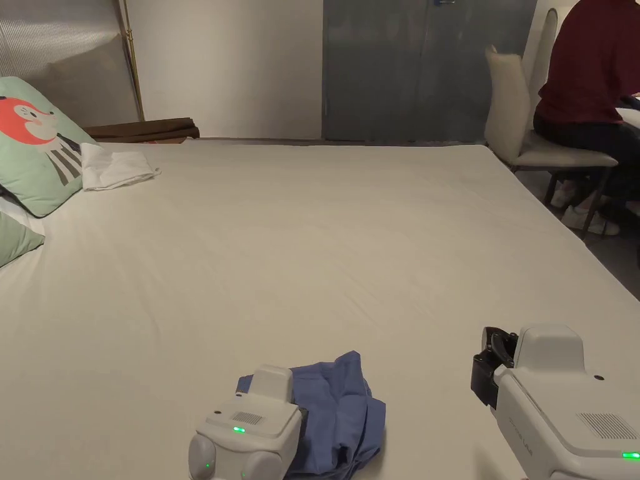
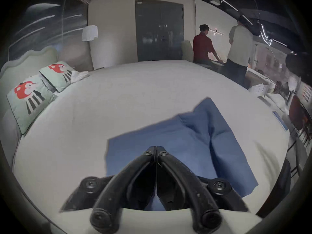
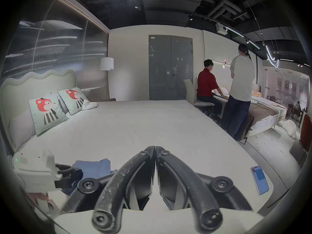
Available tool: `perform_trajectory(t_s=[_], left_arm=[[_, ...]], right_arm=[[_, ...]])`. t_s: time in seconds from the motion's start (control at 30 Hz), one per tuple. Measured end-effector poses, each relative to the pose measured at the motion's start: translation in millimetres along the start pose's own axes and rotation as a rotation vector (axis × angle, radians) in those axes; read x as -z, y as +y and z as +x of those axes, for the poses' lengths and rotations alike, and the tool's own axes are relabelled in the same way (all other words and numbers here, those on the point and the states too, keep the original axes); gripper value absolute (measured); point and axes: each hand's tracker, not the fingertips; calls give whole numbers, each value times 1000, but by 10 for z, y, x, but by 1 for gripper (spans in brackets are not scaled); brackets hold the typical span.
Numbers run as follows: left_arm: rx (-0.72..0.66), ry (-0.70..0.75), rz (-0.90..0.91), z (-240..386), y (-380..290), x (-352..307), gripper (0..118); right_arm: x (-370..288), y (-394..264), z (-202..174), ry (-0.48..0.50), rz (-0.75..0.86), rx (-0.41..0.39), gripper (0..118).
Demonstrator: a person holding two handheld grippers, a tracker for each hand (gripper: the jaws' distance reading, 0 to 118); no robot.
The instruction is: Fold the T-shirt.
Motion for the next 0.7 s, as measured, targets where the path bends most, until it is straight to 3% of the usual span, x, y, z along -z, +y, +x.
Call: perform_trajectory(t_s=[0.23,0.4,0.7], left_arm=[[30,-138,-33,479,49,275,0],[59,-152,-63,812,72,425,0],[6,-222,10,880,217,202,0]], right_arm=[[-42,-50,198,-39,-13,0,0],[-75,-61,342,-70,-16,9,0],[-127,-26,377,-86,-6,16,0]])
